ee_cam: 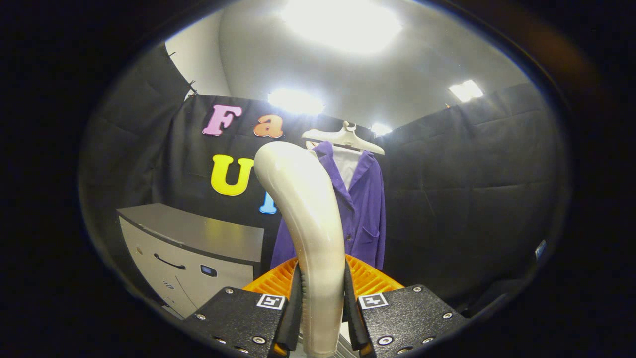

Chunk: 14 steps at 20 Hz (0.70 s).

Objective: Iron the clothes twice with a garment steamer, once on the left side and once on the right side.

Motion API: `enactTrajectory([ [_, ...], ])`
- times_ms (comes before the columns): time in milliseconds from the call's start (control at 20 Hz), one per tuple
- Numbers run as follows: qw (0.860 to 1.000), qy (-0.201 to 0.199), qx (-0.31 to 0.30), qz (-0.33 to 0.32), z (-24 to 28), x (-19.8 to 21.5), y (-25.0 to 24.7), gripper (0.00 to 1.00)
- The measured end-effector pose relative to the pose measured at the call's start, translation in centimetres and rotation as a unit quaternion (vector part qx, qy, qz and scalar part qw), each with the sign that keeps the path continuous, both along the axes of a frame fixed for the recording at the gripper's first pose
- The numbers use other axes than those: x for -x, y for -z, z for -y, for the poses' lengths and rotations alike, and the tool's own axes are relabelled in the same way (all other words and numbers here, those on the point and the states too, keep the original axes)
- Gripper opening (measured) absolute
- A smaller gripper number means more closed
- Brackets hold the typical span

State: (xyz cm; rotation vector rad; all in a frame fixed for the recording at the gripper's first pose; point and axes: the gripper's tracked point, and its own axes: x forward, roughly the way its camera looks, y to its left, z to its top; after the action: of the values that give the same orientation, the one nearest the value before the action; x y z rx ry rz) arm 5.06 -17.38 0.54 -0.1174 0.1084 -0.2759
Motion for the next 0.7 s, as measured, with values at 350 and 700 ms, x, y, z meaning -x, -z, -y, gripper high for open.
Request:
enactTrajectory([
  [350, 1.0, -0.024, 0.001, 0.002, -4.0, 1.3, 0.0, 0.39],
  [700, 0.999, -0.033, 0.009, 0.0, -6.2, 0.9, 0.3, 0.39],
])
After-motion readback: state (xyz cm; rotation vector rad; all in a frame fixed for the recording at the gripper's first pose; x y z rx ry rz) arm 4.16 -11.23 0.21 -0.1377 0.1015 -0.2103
